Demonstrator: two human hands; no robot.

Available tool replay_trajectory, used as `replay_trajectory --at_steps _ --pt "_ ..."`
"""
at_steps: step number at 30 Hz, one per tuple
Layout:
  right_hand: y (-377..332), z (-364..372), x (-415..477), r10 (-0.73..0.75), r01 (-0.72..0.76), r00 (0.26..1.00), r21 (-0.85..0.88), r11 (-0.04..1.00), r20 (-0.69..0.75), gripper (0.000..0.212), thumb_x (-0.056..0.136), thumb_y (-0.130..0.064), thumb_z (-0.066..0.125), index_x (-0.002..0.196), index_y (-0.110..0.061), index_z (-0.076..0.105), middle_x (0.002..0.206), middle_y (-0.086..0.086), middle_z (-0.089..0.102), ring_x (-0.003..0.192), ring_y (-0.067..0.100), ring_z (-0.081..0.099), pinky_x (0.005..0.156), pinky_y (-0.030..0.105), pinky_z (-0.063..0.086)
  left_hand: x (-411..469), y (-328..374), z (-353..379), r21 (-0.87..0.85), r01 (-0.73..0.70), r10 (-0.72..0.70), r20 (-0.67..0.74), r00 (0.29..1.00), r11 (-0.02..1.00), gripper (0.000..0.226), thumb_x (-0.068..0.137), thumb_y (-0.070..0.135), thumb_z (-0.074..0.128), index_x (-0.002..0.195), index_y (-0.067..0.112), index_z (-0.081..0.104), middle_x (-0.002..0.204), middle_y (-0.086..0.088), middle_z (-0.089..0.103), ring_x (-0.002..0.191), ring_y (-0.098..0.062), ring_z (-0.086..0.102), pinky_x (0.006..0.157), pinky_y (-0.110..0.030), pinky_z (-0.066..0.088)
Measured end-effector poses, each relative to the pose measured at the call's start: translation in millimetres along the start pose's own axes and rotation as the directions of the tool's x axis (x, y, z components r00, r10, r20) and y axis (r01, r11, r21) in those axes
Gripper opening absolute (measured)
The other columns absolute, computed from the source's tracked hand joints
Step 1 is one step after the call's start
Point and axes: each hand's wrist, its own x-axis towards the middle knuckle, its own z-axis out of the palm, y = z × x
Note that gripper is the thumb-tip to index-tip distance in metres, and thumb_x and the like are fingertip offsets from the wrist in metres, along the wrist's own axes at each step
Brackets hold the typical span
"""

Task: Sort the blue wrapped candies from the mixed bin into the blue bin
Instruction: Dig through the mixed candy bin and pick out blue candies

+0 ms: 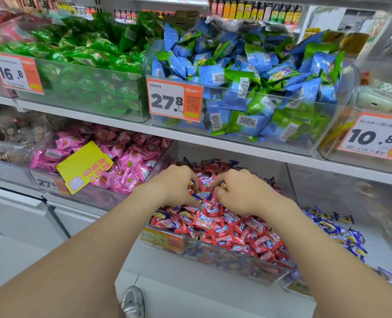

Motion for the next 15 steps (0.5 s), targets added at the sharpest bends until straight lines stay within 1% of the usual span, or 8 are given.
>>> replay_trajectory --at_steps 2,4,6,8,10,11,13,15 --pt "2 1 1 -0.018 0.018 1.000 0.016 1.000 -0.009 0.031 0.102 -0.039 0.048 0.122 -0.033 0.071 0.078 -0.006 0.059 0.087 0.027 0.065 0.084 0.044 0.060 3 -2 1 -0.007 -0.004 0.004 -0.007 1.000 1.000 0.032 0.074 0.048 0.091 0.089 0.028 0.072 0.101 0.000 0.072 0.079 -0.023 0.074 0.071 -0.037 0.060" --pt "1 4 2 -0.050 0.051 0.998 0.028 0.998 -0.022 0.033 0.103 -0.046 0.049 0.129 -0.035 0.066 0.090 -0.001 0.066 0.091 0.027 0.064 0.085 0.044 0.058 3 -1 1 -0.020 -0.018 0.018 0.004 1.000 1.000 0.030 0.075 0.044 0.091 0.078 0.023 0.069 0.091 -0.001 0.073 0.078 -0.025 0.073 0.068 -0.037 0.061" --pt "-2 7 3 -0.104 0.104 0.994 0.022 0.994 -0.015 0.039 0.104 -0.052 0.049 0.137 -0.036 0.060 0.086 -0.003 0.062 0.090 0.027 0.062 0.082 0.042 0.057 4 -2 2 -0.014 -0.051 0.051 0.010 0.999 0.999 0.026 0.078 0.041 0.088 0.075 0.024 0.069 0.087 0.001 0.071 0.082 -0.024 0.071 0.072 -0.040 0.060" --pt "-7 13 2 -0.150 0.150 0.989 -0.016 0.988 0.013 0.041 0.103 -0.058 0.051 0.136 -0.037 0.059 0.083 -0.006 0.057 0.096 0.028 0.062 0.077 0.040 0.052 4 -5 2 0.009 -0.073 0.073 0.005 0.997 0.997 0.019 0.080 0.041 0.085 0.075 0.030 0.070 0.090 0.005 0.070 0.086 -0.024 0.070 0.077 -0.042 0.059" --pt "-10 18 4 -0.162 0.162 0.987 -0.073 0.984 0.006 0.039 0.100 -0.063 0.054 0.125 -0.035 0.063 0.099 0.000 0.066 0.104 0.030 0.063 0.074 0.039 0.046 2 -9 1 0.020 -0.089 0.089 -0.012 0.996 0.996 0.013 0.080 0.044 0.083 0.078 0.038 0.072 0.093 0.009 0.071 0.087 -0.022 0.069 0.079 -0.042 0.058" --pt "-11 19 6 -0.154 0.152 0.988 -0.075 0.986 -0.020 0.036 0.099 -0.063 0.055 0.116 -0.033 0.065 0.103 0.004 0.068 0.103 0.032 0.063 0.073 0.039 0.046 0 -10 -2 0.014 -0.094 0.094 -0.022 0.995 0.995 0.012 0.080 0.047 0.083 0.080 0.040 0.074 0.093 0.010 0.071 0.086 -0.020 0.069 0.079 -0.042 0.058" --pt "-13 15 9 -0.123 0.125 0.988 0.014 0.992 -0.093 0.034 0.100 -0.059 0.056 0.092 -0.028 0.066 0.089 0.005 0.069 0.088 0.032 0.062 0.070 0.041 0.051 -5 -12 -8 -0.012 -0.094 0.093 -0.066 0.993 0.995 0.013 0.082 0.048 0.084 0.084 0.037 0.076 0.093 0.007 0.071 0.084 -0.018 0.066 0.075 -0.038 0.055" --pt "-11 9 9 -0.084 0.104 0.978 0.100 0.990 -0.193 0.042 0.102 -0.055 0.055 0.076 -0.022 0.058 0.070 0.003 0.063 0.075 0.033 0.060 0.067 0.044 0.054 -11 -12 -14 -0.057 -0.073 0.064 -0.153 0.986 0.996 0.019 0.087 0.046 0.081 0.080 0.030 0.074 0.093 0.006 0.070 0.080 -0.013 0.060 0.068 -0.035 0.046"
